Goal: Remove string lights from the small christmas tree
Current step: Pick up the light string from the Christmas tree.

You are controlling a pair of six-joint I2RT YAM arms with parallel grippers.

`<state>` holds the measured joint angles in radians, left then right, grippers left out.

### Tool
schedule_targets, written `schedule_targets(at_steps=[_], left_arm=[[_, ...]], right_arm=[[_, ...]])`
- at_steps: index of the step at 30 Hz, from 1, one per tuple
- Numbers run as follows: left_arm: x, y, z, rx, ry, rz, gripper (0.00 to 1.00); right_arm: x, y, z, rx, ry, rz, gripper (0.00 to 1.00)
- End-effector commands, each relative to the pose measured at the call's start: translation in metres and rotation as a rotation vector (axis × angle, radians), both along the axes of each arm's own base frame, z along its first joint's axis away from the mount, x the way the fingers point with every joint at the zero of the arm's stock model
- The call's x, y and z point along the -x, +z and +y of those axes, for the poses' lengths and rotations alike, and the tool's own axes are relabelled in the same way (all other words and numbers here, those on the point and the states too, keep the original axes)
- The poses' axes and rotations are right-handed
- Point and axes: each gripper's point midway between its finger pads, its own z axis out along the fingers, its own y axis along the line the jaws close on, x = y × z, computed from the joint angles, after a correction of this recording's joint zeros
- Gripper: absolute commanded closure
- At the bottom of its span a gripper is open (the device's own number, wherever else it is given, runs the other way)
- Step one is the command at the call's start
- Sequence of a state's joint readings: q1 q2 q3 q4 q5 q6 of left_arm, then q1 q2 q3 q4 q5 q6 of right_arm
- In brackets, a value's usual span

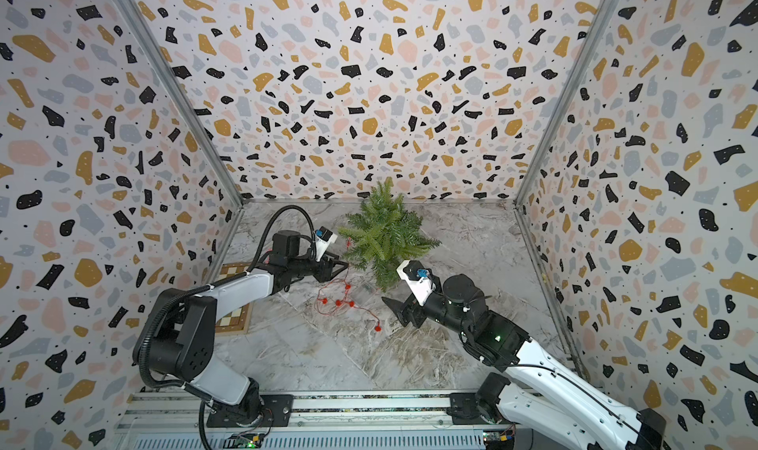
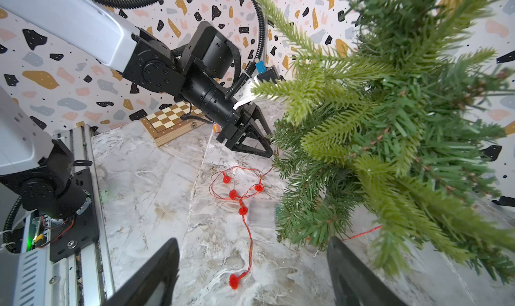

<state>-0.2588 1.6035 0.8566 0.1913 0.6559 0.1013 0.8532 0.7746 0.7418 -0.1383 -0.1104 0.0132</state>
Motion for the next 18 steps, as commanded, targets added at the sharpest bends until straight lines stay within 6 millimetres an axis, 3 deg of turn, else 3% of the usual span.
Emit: schedule_targets(at_steps=[1, 10, 18], left_arm=[[-0.007, 0.019, -0.008, 0.069, 0.01, -0.058, 0.46], [-0.01, 0.002, -0.009, 0.103, 0.049, -0.012, 0.46], [-0.013, -0.014, -0.013, 0.09, 0.057, 0.036, 0.54]], right_arm=[[-0.002, 0.016, -0.001, -0.005, -0.007, -0.025, 0.17], [-0.002, 0.016, 0.003, -0.004, 0.007, -0.019, 0.17], [-0.002, 0.016, 0.003, -0.003, 0.006, -0.025, 0.17]])
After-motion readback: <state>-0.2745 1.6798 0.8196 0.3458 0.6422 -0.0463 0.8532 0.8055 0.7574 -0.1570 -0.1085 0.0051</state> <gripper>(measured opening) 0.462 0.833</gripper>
